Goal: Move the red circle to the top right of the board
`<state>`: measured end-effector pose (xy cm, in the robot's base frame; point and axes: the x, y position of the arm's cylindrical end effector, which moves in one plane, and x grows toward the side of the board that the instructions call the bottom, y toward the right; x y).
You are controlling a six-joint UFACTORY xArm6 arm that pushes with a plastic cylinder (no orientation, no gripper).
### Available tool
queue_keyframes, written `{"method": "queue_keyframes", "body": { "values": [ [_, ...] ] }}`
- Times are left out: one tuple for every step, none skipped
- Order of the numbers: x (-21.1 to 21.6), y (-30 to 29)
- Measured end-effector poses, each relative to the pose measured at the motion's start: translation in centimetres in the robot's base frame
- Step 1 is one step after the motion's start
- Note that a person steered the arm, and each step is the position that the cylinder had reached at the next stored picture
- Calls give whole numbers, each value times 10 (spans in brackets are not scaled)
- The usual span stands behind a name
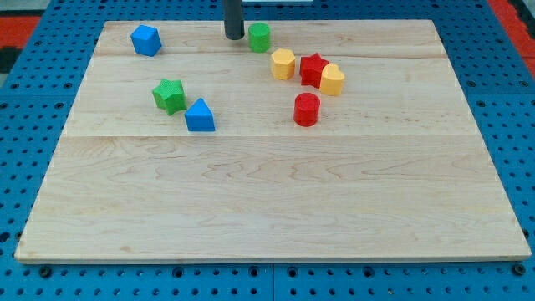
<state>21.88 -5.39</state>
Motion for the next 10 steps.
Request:
{"method": "queue_keyframes", "body": {
  "values": [
    [0, 25],
    [10, 20],
    [70, -3],
    [145, 23],
    [162, 66],
    [162, 132],
    [177, 115],
    [203, 122],
    [213, 151],
    [212, 187]
  ]
}}
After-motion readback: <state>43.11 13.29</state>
